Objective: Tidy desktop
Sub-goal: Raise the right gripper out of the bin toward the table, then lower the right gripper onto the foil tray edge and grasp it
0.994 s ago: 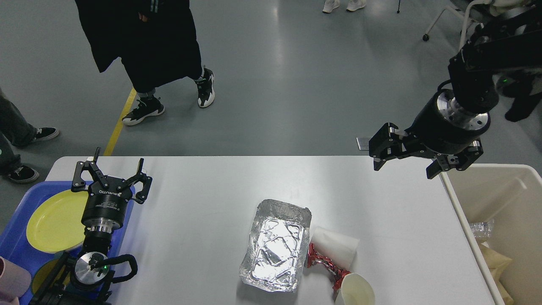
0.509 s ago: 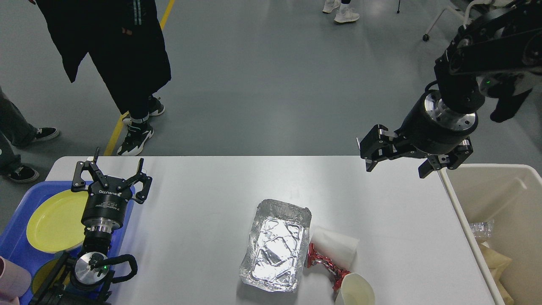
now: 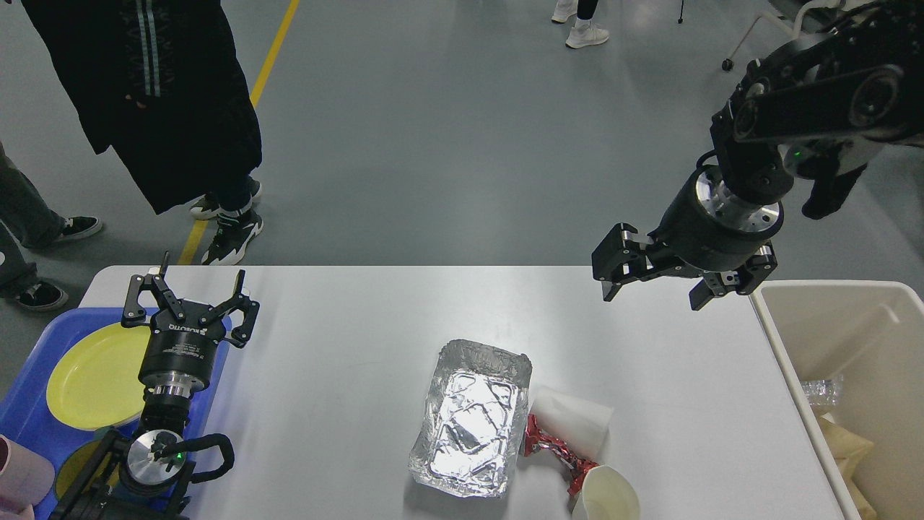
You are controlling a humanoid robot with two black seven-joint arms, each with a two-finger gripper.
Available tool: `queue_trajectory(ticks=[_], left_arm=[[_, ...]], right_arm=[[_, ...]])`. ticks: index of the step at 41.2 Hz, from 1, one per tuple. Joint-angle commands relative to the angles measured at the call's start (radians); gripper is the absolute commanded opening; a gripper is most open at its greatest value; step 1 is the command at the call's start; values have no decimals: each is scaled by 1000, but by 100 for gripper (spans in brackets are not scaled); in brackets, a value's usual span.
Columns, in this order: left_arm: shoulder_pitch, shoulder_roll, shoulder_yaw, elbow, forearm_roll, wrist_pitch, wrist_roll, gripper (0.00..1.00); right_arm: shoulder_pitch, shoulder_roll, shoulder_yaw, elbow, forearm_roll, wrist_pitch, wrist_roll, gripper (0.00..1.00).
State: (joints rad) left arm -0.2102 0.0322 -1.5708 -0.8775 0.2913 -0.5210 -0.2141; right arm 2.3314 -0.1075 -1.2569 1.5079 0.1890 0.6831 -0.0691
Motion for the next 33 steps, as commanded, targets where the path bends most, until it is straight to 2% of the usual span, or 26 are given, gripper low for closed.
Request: queue_trajectory(ticks=[1,12,24,31,33], left_arm=[[0,0,0,0,-1,-1,-1,96],[0,0,0,0,-1,-1,-1,96],[0,0,0,0,-1,-1,-1,96],[0,0,0,0,-1,-1,-1,96],[0,0,0,0,0,-1,-1,96]], right_arm=[[-27,18,28,-23,0,-7,-3,100],[-105,69,68,-23,0,-99,-6,100],[-274,127,166,-43,-5,-194,-9,100],[-389,163,201,-63,9,-298,-12,100],[-443,175,214,-78,13,-376,-15,100]])
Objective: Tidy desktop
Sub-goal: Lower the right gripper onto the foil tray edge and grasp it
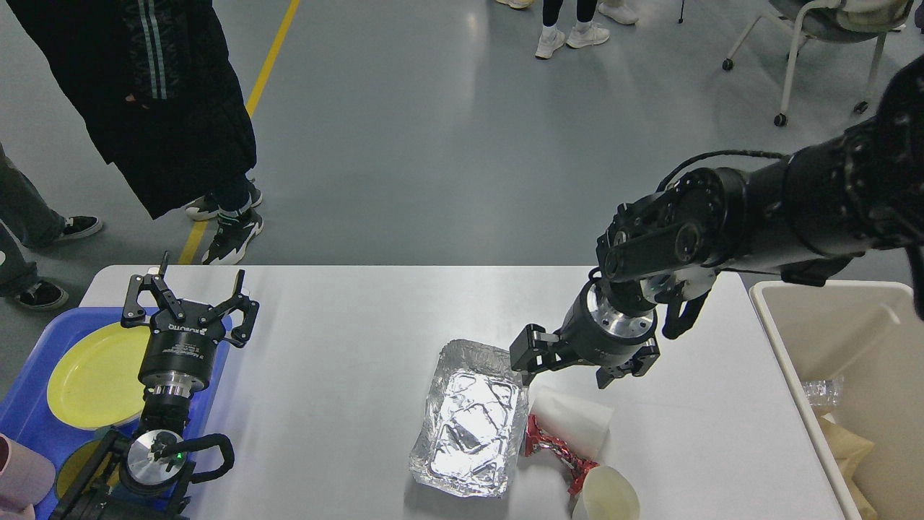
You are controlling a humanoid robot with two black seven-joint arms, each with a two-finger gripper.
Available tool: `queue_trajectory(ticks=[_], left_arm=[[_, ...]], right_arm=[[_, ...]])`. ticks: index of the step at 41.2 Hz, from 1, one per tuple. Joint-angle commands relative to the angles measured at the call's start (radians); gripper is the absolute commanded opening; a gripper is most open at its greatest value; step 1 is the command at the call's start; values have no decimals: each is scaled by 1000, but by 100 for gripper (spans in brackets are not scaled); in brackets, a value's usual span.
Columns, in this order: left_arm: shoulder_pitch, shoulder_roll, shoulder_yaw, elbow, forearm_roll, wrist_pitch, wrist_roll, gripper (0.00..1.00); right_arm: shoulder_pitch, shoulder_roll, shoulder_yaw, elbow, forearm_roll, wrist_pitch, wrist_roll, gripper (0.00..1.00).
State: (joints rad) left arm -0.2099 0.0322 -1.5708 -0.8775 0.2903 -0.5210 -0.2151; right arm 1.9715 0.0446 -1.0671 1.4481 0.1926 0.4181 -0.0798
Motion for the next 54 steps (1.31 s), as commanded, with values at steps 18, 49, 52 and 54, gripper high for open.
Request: queue_trajectory(ticks=[18,49,52,54], left_arm=[[0,0,0,0,1,-1,2,97],[0,0,0,0,0,-1,2,96],[0,0,0,0,0,1,2,96],[0,0,0,0,1,1,0,96]], right_arm=[[-356,99,58,-247,136,-229,-41,100],[-594,161,52,-499,110,-349,-40,100],[-599,161,52,-503,110,-352,-40,99],[-605,161,52,-508,107,-351,-40,95]])
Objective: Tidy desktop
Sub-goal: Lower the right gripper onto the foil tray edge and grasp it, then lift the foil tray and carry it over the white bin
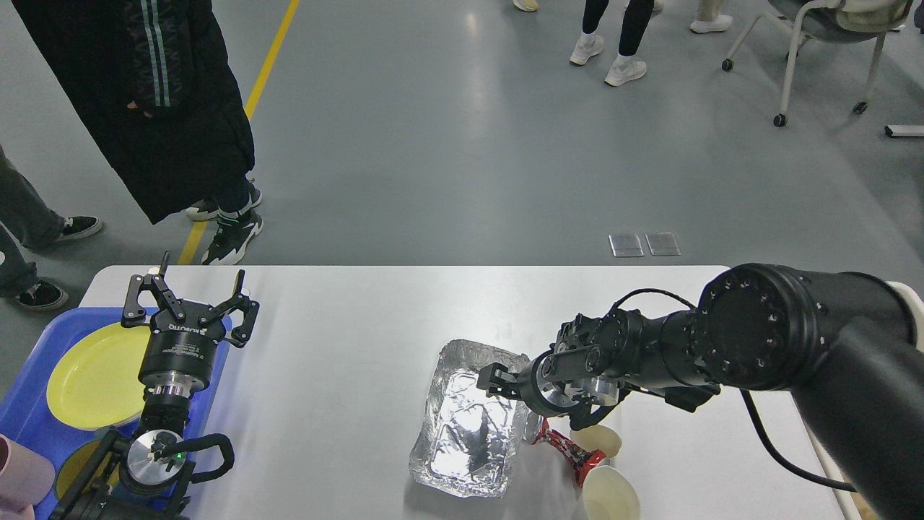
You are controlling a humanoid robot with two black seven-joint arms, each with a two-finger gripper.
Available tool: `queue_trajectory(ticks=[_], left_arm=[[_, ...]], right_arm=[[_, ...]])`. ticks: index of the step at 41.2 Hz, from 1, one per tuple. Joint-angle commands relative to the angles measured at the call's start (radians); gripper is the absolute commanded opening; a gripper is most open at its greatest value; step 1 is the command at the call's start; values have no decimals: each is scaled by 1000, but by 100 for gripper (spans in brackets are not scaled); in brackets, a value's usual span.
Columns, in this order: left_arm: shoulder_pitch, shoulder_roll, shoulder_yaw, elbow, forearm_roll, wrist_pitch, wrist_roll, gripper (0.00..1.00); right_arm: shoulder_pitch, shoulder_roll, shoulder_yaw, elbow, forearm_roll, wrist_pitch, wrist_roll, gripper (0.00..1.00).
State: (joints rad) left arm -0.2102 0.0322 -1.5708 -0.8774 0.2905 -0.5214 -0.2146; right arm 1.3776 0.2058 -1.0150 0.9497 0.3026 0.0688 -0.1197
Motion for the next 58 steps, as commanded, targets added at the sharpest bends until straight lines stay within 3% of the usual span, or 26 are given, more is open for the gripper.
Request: queue_trajectory(ticks=[1,5,17,23,26,29,46,52,58], left_arm=[[0,0,0,0,1,0,0,96],[0,0,0,0,-1,1,1,97],[0,0,0,0,-1,0,0,96],[0,0,0,0,1,0,1,96],[0,0,0,0,1,0,1,96],[0,0,0,0,1,0,1,96],[0,0,0,0,1,0,1,96],[-2,0,0,0,-1,1,1,96],[-2,0,0,0,-1,0,1,96]], right_arm=[[-14,0,-1,-14,-8,-3,0,94],[-32,0,1,-34,-33,-3,0,92],[-37,0,-1,-39,-43,-3,0,62],[-45,0,-1,-39,-63,-3,0,38],[-46,0,1,-37,-60,-3,0,11],[-46,1,1,-35,-60,-3,0,0],[-40,3,6,-31,-36,-47,-5,0],[83,-8,4,58,13,-9,-9,0],[254,-83,6,161,21,126,-9,0]])
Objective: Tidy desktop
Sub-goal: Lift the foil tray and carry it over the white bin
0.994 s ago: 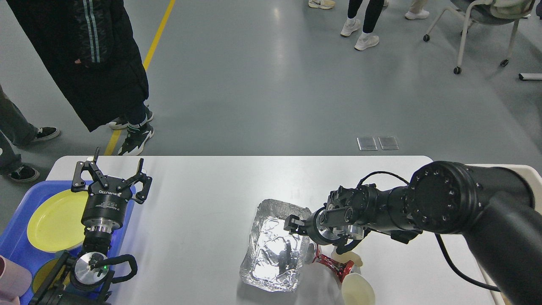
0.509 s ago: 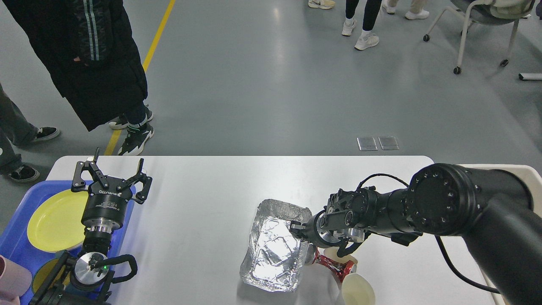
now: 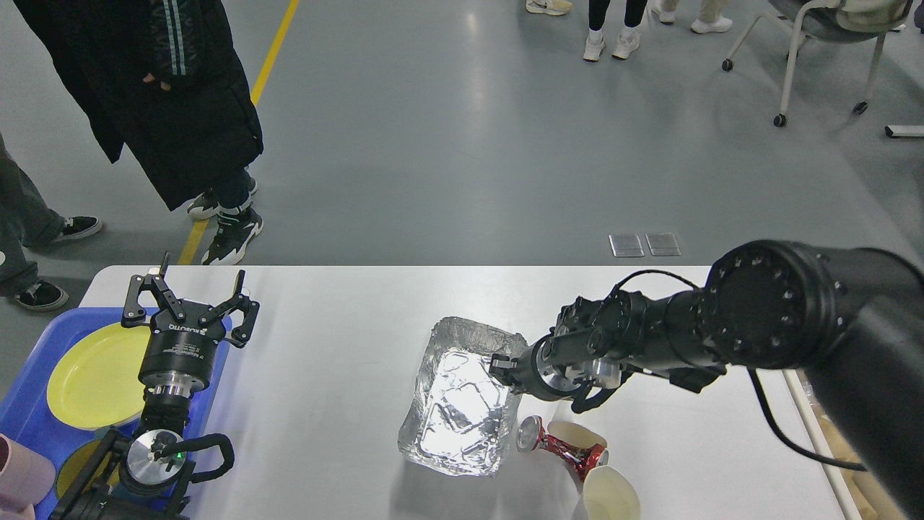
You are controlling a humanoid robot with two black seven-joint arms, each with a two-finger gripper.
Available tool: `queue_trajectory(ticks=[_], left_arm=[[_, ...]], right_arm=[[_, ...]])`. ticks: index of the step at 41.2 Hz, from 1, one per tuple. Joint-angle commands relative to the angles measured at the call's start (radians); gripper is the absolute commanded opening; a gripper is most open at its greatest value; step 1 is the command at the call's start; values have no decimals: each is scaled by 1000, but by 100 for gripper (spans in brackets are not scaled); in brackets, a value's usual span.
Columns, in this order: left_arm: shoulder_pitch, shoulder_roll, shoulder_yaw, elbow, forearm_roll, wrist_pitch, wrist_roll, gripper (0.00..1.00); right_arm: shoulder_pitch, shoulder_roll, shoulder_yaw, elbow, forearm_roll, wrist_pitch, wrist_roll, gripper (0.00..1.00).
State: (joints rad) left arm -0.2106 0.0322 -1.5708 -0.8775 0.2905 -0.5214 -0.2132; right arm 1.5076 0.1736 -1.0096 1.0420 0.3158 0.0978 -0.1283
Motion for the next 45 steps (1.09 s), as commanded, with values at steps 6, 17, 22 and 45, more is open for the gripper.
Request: queue_trajectory(ticks=[6,17,22,45], left_arm=[[-1,0,0,0,-1,1,0,96],[0,0,0,0,1,0,0,96],[0,0,0,0,1,0,0,96],[0,0,0,0,-1,0,-2,96]], right_arm=[[292,-129,-3,168,17,236,1,0],[627,-282,-89,355,-3,505,9,0],[765,-328,-155,409,-20,568,9,0],[884,-399,-401,501,-38,517,61,0]])
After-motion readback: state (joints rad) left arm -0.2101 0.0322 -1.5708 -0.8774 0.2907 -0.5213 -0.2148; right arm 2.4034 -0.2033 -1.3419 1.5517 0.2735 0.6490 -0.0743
